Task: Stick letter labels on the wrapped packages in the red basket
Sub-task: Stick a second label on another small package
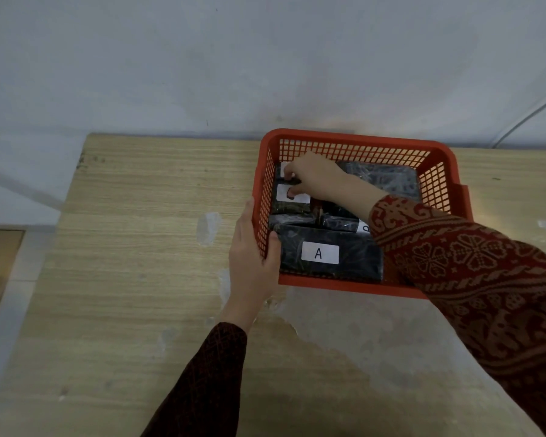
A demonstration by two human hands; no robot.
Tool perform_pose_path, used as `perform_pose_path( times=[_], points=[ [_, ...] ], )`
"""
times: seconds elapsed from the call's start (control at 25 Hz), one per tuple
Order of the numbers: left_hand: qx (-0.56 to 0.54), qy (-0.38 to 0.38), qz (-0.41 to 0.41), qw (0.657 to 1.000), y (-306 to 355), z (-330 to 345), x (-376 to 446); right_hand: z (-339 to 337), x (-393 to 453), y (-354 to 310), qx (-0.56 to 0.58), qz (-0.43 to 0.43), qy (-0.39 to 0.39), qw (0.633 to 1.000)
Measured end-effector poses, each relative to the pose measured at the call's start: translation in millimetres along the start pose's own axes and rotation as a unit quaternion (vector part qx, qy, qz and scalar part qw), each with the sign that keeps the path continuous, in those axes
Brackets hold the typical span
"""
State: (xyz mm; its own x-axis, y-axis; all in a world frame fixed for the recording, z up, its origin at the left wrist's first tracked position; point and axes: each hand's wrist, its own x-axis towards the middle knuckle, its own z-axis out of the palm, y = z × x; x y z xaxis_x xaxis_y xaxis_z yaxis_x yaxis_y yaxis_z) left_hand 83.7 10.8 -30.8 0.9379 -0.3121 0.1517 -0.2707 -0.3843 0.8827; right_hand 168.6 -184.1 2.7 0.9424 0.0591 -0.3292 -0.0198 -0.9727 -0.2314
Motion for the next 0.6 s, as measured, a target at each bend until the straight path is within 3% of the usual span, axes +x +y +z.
perform_pose_path(
  times=[0.28,0.48,0.6],
  points=[
    [0.005,-0.001,-0.002,1.000,3.1,-0.9,0.4,18.2,-14.9,-0.5,-0.050,-0.012,0.087,0.995],
    [0.005,0.000,-0.006,1.000,4.0,-1.3,0.2,17.7,-39.8,1.4,-0.075,-0.089,0.033,0.993],
    [0.006,-0.002,-0.008,1.000,2.7,-1.8,0.1,21.1,-53.5,2.4,-0.176,-0.101,0.001,0.979]
  ],
)
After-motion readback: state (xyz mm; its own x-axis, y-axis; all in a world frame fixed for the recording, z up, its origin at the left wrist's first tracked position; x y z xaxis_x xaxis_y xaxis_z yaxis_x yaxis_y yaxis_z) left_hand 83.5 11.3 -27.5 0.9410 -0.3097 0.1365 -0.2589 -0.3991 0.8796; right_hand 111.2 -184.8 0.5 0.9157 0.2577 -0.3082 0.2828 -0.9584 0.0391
